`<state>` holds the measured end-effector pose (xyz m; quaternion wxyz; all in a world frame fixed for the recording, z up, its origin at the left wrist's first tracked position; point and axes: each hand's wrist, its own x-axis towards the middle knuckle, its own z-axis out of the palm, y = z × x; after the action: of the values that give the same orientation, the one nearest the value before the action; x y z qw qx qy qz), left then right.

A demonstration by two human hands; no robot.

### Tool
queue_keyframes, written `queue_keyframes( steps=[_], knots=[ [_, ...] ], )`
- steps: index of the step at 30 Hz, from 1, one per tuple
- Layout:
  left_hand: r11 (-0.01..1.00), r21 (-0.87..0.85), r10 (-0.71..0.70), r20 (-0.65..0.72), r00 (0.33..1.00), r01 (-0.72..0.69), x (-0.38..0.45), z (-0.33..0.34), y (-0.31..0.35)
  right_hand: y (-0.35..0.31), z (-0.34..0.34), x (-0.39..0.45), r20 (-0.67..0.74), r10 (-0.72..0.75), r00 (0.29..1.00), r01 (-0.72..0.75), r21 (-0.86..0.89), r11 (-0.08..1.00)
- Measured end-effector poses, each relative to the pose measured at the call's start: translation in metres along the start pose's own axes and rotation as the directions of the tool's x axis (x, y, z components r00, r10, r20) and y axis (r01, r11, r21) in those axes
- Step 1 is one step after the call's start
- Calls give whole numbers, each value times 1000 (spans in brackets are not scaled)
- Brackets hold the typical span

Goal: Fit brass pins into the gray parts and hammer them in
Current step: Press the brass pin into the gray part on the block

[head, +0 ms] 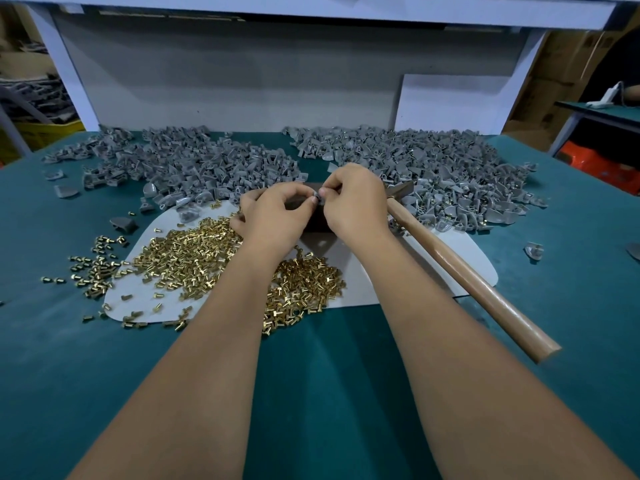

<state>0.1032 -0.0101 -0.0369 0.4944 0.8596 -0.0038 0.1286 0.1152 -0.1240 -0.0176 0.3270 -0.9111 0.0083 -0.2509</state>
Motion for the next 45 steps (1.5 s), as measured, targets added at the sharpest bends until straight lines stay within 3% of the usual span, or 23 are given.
queue_keyframes(
  steps=[5, 18, 27, 33, 39, 45],
  knots=[
    [999, 52, -7, -22, 1000, 8, -1, 1, 1, -2, 1, -4, -16, -47, 999, 46, -76, 996],
    [998, 50, 26, -9, 1000, -26, 0, 2, 1, -9, -11, 0, 103, 125, 987, -131, 47, 990],
    [996, 87, 20, -30, 999, -17, 1, 4, 0, -12, -7, -1, 64, 47, 997, -40, -101, 994],
    [993, 116, 6, -45, 999, -1, 1, 5, 1, -8, -2, -3, 26, 2, 1000, 1, -107, 994],
    [994, 105, 11, -34, 999, -7, 0, 3, 1, 1, 0, -3, 8, -56, 998, 56, -21, 998],
    [1000, 12, 24, 7, 1000, -24, -2, 0, 1, 11, -3, -8, -31, 7, 1000, 1, 272, 962]
  ],
)
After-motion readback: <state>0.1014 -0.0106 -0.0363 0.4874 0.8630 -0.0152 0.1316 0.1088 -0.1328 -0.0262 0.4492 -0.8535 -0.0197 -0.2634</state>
